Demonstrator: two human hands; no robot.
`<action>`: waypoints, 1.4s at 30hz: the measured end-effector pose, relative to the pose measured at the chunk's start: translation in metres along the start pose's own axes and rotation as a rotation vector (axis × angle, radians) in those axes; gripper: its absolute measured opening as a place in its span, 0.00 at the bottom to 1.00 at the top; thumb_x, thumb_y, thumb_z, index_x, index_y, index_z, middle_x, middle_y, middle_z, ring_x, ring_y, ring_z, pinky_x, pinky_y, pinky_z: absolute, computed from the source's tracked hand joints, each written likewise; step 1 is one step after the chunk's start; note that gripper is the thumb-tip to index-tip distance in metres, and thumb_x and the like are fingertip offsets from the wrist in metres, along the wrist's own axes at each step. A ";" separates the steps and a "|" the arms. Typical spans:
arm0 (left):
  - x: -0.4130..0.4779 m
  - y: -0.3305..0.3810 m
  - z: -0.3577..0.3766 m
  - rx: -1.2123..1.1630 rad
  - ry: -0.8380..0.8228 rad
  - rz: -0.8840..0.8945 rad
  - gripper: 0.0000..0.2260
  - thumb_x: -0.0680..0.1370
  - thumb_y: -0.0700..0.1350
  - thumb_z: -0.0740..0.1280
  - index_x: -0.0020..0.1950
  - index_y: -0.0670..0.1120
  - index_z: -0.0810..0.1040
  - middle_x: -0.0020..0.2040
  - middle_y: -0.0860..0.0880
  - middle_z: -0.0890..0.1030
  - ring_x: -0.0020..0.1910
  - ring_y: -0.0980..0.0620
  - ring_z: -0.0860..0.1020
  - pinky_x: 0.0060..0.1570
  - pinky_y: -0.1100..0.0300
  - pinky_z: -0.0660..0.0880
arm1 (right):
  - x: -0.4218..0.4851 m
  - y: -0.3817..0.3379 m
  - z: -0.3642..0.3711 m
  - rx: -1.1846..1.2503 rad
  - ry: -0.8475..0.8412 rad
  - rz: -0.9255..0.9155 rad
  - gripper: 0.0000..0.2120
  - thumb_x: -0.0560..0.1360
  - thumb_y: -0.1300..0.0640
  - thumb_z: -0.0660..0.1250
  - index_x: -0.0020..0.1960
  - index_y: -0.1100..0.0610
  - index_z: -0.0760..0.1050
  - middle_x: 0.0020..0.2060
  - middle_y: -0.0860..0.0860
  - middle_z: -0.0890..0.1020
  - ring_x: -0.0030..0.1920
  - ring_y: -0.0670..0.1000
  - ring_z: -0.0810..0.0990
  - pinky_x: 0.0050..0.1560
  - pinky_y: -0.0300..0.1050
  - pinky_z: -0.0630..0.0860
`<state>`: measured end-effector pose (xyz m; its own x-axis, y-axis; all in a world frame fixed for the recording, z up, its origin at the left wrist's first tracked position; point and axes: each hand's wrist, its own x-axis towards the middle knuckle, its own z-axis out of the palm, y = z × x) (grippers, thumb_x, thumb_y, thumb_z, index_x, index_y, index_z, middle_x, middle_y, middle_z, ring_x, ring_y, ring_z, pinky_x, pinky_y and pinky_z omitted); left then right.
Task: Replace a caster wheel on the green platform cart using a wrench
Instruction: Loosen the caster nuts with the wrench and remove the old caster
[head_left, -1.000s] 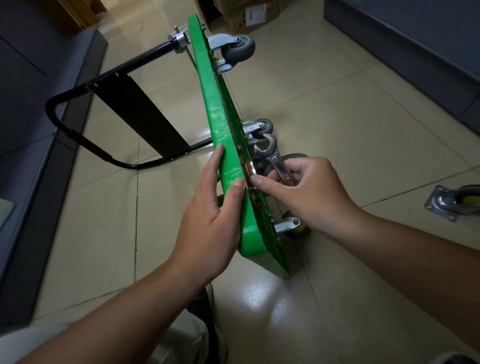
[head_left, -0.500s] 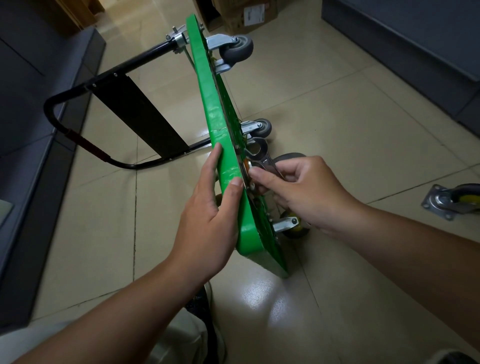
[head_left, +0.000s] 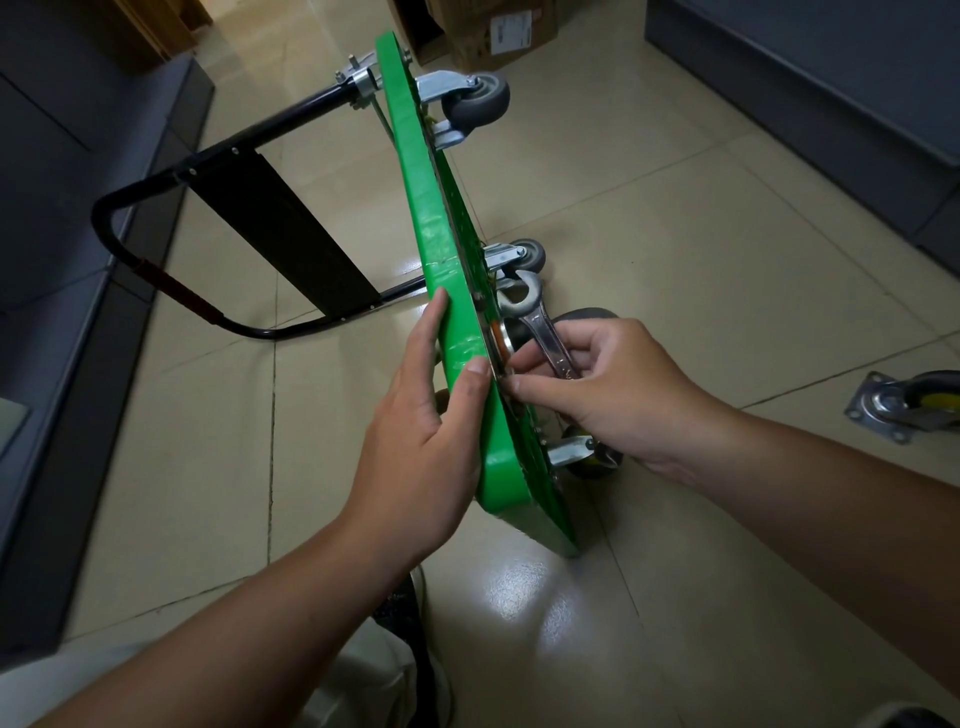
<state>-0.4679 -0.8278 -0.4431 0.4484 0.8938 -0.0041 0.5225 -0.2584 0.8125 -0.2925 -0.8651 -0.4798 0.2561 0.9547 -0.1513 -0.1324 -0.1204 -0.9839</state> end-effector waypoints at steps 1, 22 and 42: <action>0.000 0.000 0.000 -0.001 0.000 0.001 0.28 0.79 0.64 0.56 0.80 0.71 0.55 0.69 0.57 0.78 0.57 0.59 0.82 0.58 0.48 0.81 | 0.000 0.000 0.000 -0.006 0.001 -0.015 0.08 0.70 0.65 0.79 0.47 0.62 0.83 0.41 0.60 0.87 0.41 0.51 0.86 0.47 0.42 0.84; 0.000 0.000 0.001 0.004 0.003 -0.006 0.28 0.78 0.66 0.56 0.79 0.72 0.55 0.69 0.56 0.78 0.59 0.56 0.81 0.59 0.46 0.80 | 0.000 0.002 0.001 -0.046 0.038 -0.065 0.05 0.72 0.62 0.79 0.45 0.61 0.85 0.39 0.56 0.88 0.41 0.51 0.87 0.49 0.49 0.85; 0.001 -0.004 -0.001 -0.018 -0.008 0.008 0.27 0.79 0.64 0.57 0.78 0.73 0.56 0.69 0.56 0.78 0.59 0.56 0.82 0.59 0.48 0.81 | -0.021 0.015 0.001 -0.042 0.209 -0.089 0.12 0.74 0.53 0.77 0.43 0.63 0.83 0.35 0.56 0.86 0.36 0.50 0.85 0.40 0.45 0.82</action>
<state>-0.4701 -0.8261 -0.4458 0.4582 0.8888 -0.0016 0.5058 -0.2593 0.8227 -0.3004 -0.8870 -0.4916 0.4585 0.8854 -0.0761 -0.0617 -0.0537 -0.9967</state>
